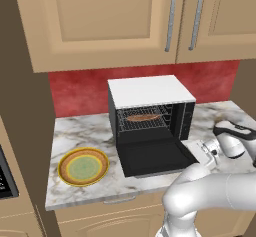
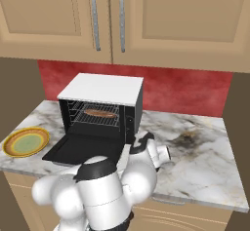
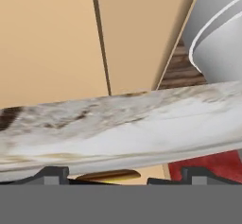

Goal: Pull the toaster oven rack outwards. Pick up the baguette from the plate and place it on the toaster oven rack. Close the toaster oven door fully and set the temperature to the lowest setting.

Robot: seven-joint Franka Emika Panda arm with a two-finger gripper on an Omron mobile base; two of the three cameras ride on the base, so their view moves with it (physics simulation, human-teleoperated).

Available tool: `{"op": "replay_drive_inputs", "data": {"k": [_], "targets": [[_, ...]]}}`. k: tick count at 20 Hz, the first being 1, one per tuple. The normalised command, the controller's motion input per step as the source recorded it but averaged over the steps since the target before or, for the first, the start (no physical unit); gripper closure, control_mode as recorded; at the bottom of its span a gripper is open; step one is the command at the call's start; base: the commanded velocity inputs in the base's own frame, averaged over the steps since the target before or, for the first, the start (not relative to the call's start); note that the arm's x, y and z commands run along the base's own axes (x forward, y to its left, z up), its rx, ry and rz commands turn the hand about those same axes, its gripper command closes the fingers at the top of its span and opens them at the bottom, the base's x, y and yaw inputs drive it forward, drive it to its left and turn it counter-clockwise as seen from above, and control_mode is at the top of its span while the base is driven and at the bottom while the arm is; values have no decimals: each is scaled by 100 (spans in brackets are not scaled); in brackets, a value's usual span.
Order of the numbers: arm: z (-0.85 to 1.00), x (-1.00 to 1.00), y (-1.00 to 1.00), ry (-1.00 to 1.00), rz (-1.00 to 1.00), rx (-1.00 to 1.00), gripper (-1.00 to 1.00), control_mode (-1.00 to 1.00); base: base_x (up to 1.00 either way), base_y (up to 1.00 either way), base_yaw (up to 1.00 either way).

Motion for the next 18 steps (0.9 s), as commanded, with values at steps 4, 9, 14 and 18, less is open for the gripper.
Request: {"op": "replay_drive_inputs", "data": {"k": [4, 9, 14, 18], "targets": [[1, 0, 30, 0, 0, 2, -100, -100, 0, 0, 0], [17, 0, 49, -1, 0, 7, -100, -100, 0, 0, 0], [59, 0, 49, -2, 0, 13, -100, -100, 0, 0, 0], [83, 0, 43, -3, 0, 15, -100, -100, 0, 0, 0]]}}
